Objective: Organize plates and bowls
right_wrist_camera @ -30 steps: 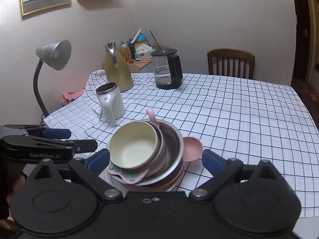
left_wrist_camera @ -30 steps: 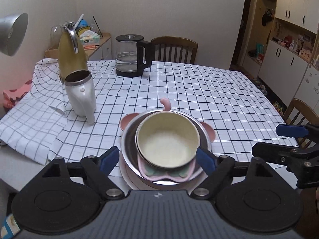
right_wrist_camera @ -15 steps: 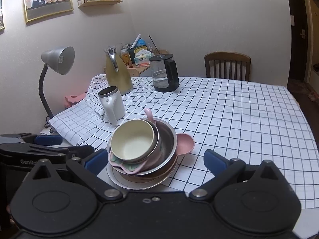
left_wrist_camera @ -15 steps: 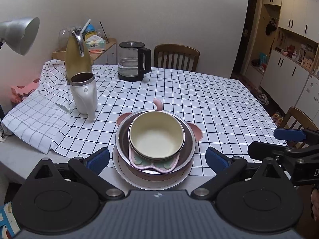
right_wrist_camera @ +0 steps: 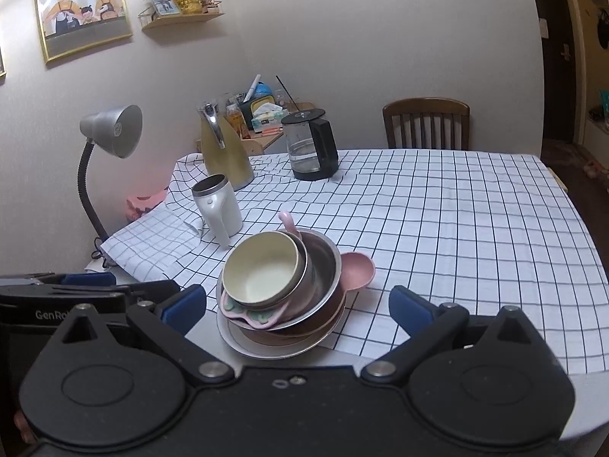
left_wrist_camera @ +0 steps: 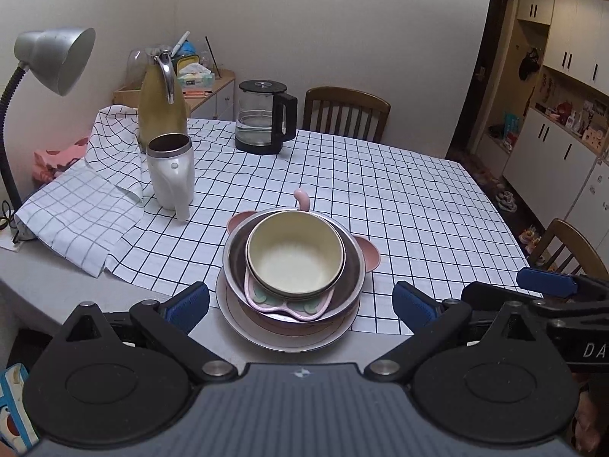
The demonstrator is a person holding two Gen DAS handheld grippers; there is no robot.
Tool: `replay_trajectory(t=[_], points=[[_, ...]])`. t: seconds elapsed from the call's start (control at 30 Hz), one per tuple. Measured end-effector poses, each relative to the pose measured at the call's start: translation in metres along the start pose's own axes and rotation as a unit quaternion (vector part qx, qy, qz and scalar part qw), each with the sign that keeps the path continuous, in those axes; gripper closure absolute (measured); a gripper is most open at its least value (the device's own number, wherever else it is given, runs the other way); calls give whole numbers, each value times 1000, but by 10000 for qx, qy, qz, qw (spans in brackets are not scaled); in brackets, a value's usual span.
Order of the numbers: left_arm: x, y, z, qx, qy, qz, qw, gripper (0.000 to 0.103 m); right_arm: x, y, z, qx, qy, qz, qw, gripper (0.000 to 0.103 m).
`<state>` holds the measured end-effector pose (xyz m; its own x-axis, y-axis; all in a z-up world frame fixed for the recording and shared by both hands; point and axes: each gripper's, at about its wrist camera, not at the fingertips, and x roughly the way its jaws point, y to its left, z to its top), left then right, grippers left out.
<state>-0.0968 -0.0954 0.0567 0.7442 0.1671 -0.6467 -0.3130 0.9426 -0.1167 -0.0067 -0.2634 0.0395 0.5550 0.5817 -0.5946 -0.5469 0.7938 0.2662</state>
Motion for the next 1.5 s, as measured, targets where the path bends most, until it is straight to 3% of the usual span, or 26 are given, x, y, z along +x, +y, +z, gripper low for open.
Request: replay_trajectory(t=[0.67,1.5], points=[[-6,6,-1,22,-45,-67,10000,0,2,6,1,54,-92,-275,9996,0],[11,26,5,-102,51,-67,9999,0,20,15,7,65,-21,-318,9995,0]])
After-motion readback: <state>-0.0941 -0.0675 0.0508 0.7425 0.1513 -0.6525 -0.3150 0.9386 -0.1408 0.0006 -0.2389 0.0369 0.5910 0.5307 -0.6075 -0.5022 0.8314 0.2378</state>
